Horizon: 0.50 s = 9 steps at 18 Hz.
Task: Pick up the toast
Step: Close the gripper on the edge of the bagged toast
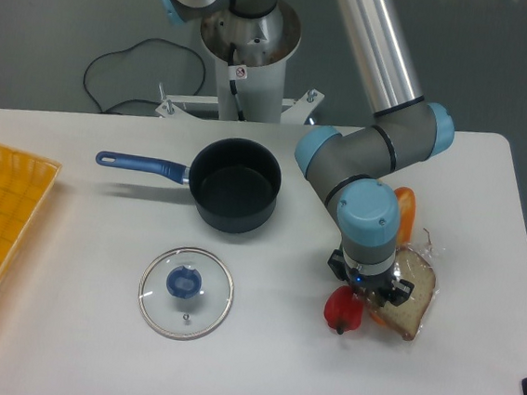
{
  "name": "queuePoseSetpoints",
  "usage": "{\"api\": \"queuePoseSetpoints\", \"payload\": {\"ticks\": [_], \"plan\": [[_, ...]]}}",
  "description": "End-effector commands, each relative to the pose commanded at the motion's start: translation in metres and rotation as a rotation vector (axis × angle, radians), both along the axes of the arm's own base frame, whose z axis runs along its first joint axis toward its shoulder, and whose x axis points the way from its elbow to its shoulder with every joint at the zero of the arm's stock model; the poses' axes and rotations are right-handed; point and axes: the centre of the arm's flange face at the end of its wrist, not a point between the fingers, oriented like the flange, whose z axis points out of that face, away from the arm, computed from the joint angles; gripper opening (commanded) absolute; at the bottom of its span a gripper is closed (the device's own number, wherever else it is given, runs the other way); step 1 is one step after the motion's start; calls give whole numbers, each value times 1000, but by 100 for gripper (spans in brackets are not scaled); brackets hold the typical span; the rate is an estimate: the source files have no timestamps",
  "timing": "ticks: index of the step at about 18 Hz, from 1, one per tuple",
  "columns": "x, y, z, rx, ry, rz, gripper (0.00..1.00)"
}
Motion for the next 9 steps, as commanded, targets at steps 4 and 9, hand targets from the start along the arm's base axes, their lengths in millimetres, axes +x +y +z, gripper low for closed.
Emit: {"api": "queuePoseSetpoints", "payload": {"ticks": [4,9], "plan": [[0,0,0,0,-2,0,44],[-1,-1,1,1,0,5,29]]}}
